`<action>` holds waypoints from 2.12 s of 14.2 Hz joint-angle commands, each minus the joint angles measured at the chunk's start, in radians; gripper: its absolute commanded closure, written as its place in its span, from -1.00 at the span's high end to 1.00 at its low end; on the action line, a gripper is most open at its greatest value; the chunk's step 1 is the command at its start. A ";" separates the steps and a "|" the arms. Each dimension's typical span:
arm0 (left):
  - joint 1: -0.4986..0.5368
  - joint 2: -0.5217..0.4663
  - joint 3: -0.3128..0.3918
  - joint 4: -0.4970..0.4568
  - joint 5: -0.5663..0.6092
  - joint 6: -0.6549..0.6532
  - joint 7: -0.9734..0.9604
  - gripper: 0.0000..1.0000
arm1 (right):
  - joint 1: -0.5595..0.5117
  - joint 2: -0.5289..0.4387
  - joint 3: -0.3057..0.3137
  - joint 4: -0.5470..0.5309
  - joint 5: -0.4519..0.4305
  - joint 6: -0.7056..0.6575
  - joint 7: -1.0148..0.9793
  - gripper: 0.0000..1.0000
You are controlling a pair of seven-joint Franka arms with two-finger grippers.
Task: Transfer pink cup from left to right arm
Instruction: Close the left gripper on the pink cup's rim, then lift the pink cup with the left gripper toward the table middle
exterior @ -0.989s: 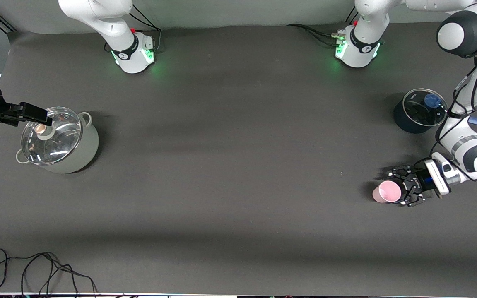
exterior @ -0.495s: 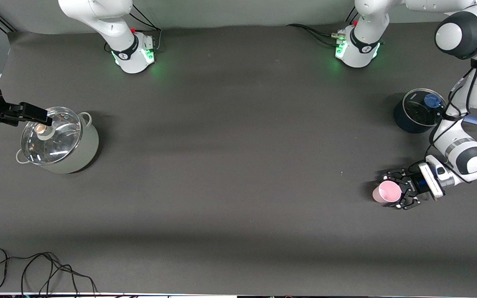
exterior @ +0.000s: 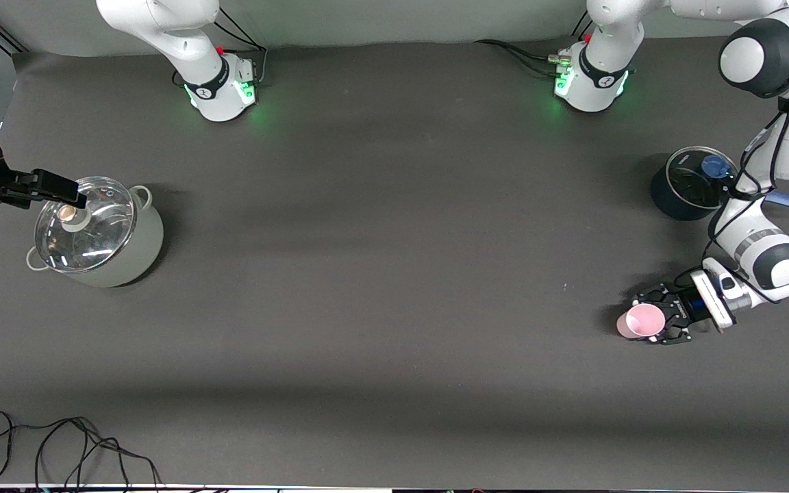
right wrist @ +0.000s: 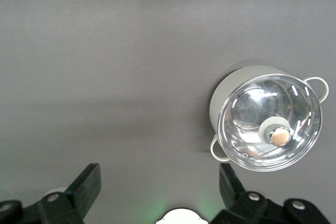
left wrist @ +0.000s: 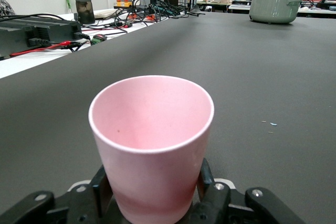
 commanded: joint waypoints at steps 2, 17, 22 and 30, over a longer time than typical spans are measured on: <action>-0.006 -0.023 0.001 -0.020 -0.019 0.043 0.010 -0.03 | 0.002 0.010 -0.004 0.021 0.006 -0.014 0.002 1.00; -0.214 -0.514 -0.307 -0.266 -0.185 0.417 -0.559 -0.26 | 0.062 0.057 0.002 0.044 -0.047 -0.010 0.014 1.00; -0.214 -0.586 -0.608 -0.263 -0.223 0.752 -0.567 -0.22 | 0.056 0.064 -0.004 0.042 -0.065 -0.011 0.006 1.00; -0.271 -0.590 -0.993 -0.221 -0.252 1.257 -0.705 -0.28 | 0.073 0.051 0.002 0.082 0.062 -0.013 0.412 1.00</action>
